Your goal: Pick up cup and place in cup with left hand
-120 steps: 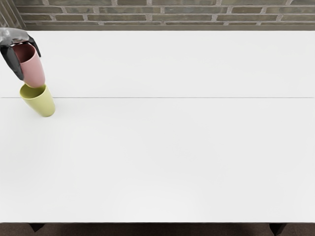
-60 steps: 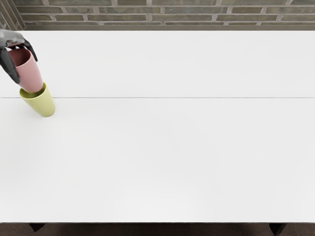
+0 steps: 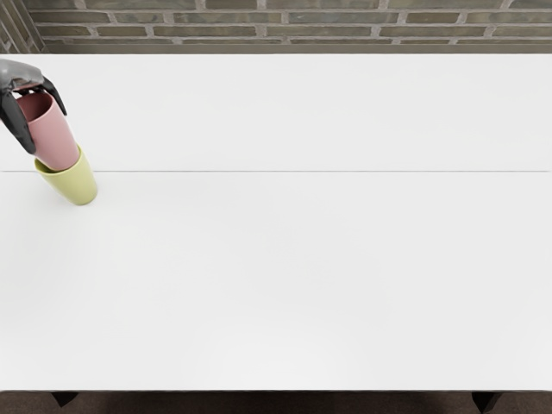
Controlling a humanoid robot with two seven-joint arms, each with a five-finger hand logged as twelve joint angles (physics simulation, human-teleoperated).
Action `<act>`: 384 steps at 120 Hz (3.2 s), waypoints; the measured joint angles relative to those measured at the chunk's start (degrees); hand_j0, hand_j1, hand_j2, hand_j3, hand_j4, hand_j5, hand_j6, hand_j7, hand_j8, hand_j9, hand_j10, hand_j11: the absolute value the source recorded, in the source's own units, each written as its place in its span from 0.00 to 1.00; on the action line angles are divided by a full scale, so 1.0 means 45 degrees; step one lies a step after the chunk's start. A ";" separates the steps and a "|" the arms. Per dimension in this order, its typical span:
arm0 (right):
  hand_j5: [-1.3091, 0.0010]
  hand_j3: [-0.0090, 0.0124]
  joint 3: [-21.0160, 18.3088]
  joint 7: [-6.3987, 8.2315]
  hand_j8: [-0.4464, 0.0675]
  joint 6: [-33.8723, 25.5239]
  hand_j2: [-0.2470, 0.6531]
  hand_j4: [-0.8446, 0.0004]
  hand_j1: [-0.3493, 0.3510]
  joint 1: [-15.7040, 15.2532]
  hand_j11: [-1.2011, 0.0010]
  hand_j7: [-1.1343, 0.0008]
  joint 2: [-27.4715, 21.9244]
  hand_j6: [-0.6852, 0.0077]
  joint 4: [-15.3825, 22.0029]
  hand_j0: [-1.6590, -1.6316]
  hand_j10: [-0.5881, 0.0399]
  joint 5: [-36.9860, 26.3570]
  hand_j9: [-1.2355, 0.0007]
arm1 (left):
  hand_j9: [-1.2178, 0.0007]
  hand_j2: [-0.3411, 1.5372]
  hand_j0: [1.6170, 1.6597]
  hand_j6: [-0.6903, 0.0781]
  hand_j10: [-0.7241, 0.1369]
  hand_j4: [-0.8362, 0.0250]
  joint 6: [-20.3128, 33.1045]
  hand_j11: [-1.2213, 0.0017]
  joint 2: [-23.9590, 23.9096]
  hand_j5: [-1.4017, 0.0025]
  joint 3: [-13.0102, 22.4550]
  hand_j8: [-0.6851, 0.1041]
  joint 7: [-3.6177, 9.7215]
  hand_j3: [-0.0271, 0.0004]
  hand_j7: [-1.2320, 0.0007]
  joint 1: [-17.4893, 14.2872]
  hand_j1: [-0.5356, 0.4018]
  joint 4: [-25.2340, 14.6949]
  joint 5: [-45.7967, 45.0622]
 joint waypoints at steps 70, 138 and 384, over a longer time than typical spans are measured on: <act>0.97 0.42 0.0000 0.0000 0.81 -0.0001 0.27 0.97 0.05 0.0001 0.97 0.97 0.0000 0.95 0.0005 0.04 0.89 0.0000 0.97 | 0.43 0.24 0.82 0.58 0.27 0.49 0.0054 0.42 -0.0038 0.49 -0.0212 0.56 -0.0015 0.99 0.43 0.0008 0.43 0.0466 -0.0263; 0.97 0.42 0.0000 0.0002 0.81 -0.0001 0.27 0.97 0.05 0.0001 0.97 0.97 0.0000 0.95 0.0000 0.04 0.89 0.0000 0.97 | 0.41 0.26 0.79 0.59 0.29 0.51 0.0614 0.40 -0.0232 0.48 -0.0074 0.56 -0.0012 0.99 0.42 0.0444 0.41 0.0590 -0.0326; 0.97 0.42 0.0000 0.0000 0.82 -0.0001 0.27 0.97 0.05 0.0000 0.97 0.97 0.0000 0.95 0.0001 0.04 0.89 -0.0001 0.97 | 0.79 0.20 0.93 0.72 0.62 0.77 0.2799 0.78 -0.0625 0.81 -0.0040 0.70 -0.0010 0.99 0.79 0.1491 0.74 0.0315 0.0122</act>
